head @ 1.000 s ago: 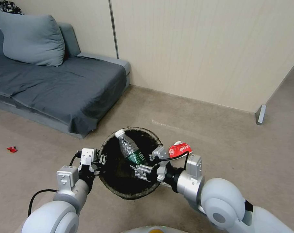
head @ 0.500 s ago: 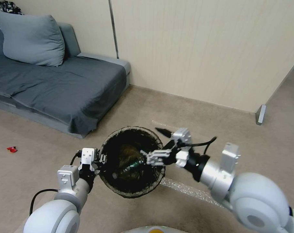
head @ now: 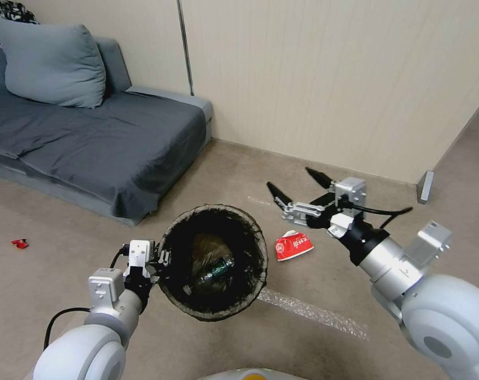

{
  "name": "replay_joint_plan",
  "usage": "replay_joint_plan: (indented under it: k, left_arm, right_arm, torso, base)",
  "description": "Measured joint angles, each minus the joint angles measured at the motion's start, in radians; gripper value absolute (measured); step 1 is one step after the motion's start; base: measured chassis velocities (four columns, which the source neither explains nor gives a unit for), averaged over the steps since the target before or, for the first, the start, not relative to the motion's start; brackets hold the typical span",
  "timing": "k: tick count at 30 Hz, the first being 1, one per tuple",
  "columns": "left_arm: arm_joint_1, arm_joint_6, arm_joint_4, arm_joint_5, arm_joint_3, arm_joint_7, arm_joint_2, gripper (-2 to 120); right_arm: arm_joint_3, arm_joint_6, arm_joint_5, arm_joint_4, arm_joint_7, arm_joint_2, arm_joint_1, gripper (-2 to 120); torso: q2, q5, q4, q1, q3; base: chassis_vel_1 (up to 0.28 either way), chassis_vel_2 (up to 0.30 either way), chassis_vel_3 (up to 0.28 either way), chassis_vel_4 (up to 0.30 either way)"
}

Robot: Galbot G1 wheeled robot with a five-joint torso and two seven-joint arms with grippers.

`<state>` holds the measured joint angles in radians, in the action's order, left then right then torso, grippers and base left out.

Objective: Pick up the trash bin, then pick up the garbage from the floor and place it into the trash bin.

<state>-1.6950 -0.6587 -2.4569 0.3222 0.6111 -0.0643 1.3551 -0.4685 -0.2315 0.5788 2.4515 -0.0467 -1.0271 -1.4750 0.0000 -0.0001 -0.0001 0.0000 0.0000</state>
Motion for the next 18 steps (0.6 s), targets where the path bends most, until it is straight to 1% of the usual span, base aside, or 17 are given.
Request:
replay_joint_plan:
  k: [1,2,3,4,6,9,12,14,15,17,18]
  left_arm:
    - [-0.003,0.000,-0.002,0.000,0.001,0.000,0.001,2]
    - [-0.009,-0.001,-0.004,0.000,0.004,0.000,0.002,2]
    - [-0.009,-0.001,-0.004,0.000,0.004,0.000,0.002,2]
    - [-0.011,-0.001,-0.005,0.000,0.007,0.000,0.002,2]
    - [-0.014,-0.001,-0.005,-0.001,0.010,0.000,0.002,2]
    - [-0.016,-0.001,-0.005,-0.002,0.011,0.000,0.003,2]
    - [-0.019,-0.002,-0.009,-0.004,0.012,0.000,0.007,2]
    - [-0.023,-0.002,-0.012,-0.015,0.015,0.000,0.009,2]
    - [-0.023,-0.002,-0.012,-0.015,0.015,0.000,0.009,2]
    - [-0.031,-0.001,-0.014,-0.033,0.019,-0.001,0.010,2]
    - [-0.031,-0.001,-0.014,-0.033,0.019,-0.001,0.010,2]
  right_arm:
    - [-0.005,0.028,-0.046,-0.016,0.005,-0.034,-0.029,100]
    - [-0.011,0.061,-0.104,-0.036,0.013,-0.093,-0.066,100]
    - [-0.011,0.061,-0.104,-0.036,0.013,-0.093,-0.066,100]
    - [-0.012,0.085,-0.146,-0.052,0.015,-0.140,-0.096,100]
    - [-0.010,0.107,-0.188,-0.070,0.013,-0.189,-0.125,100]
    - [-0.007,0.112,-0.208,-0.091,0.007,-0.210,-0.131,100]
    - [0.003,0.104,-0.210,-0.122,-0.004,-0.213,-0.106,100]
    - [0.022,0.072,-0.194,-0.165,-0.025,-0.207,-0.054,100]
    - [0.022,0.072,-0.194,-0.165,-0.025,-0.207,-0.054,100]
    - [0.042,0.016,-0.165,-0.211,-0.065,-0.201,-0.002,100]
    - [0.042,0.016,-0.165,-0.211,-0.065,-0.201,-0.002,100]
  torso:
    - [0.000,-0.0002,0.0001,0.000,0.000]
    - [0.000,0.0003,-0.0002,0.000,0.000]
    - [0.000,0.0003,-0.0002,0.000,0.000]
    - [0.000,0.0003,-0.0001,0.000,0.000]
    - [0.000,0.0000,-0.0001,0.000,0.000]
    - [0.000,0.0000,0.0000,0.000,0.000]
    - [0.000,0.0000,0.0001,0.000,0.000]
    - [0.000,0.0002,0.0003,0.000,0.000]
    - [0.000,0.0002,0.0003,0.000,0.000]
    - [0.000,0.0002,0.0004,0.000,0.000]
    - [0.000,0.0002,0.0004,0.000,0.000]
  base:
    - [0.000,0.000,0.000,0.000]
    - [0.000,0.000,0.000,0.000]
    - [0.000,0.000,0.000,0.000]
    - [0.000,0.000,0.000,0.000]
    - [0.000,0.000,0.000,0.000]
    - [0.000,0.000,0.000,0.000]
    - [0.000,0.000,0.000,0.000]
    - [0.000,0.000,0.000,0.000]
    - [0.000,0.000,0.000,0.000]
    - [0.000,0.000,0.000,0.000]
    - [0.000,0.000,0.000,0.000]
